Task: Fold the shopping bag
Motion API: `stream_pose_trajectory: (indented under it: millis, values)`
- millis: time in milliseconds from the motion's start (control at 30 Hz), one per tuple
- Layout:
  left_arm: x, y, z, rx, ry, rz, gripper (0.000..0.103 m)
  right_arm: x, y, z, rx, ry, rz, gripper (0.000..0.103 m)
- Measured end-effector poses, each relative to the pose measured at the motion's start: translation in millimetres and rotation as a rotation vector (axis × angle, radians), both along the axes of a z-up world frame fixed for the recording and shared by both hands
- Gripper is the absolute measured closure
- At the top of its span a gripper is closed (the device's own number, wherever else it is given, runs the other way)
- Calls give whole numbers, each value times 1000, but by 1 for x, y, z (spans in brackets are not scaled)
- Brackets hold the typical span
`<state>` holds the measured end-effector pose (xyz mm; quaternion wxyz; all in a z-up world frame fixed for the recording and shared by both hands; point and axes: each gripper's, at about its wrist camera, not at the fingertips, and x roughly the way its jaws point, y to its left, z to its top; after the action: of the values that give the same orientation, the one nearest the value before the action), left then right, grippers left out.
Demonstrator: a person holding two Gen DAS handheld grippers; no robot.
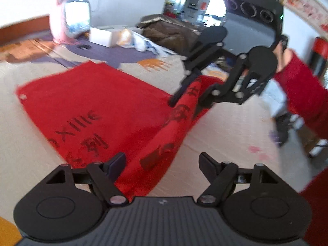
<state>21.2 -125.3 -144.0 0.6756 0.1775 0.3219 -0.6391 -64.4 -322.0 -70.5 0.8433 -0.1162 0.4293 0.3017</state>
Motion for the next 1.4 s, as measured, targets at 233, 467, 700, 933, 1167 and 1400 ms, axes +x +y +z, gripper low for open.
stream_pose_trajectory:
  millis: [233,467,700,933,1167,1400]
  values:
    - [-19,-10,-4,27,-174,39,25,12,-6,-4,47,61,-33,77]
    - [4,0,-2,-30,-15,55,24,46,-9,3,19,128,-47,72]
    - [22,9,-2,-59,77,93,23,69,2,8,-53,132,1,72]
    - [11,10,3,-62,-15,93,23,66,6,6,-60,128,26,72]
    - [-9,15,16,-119,-173,94,23,47,6,7,-60,115,46,72]
    - [-4,4,6,-82,-50,51,24,37,17,13,-109,86,70,69]
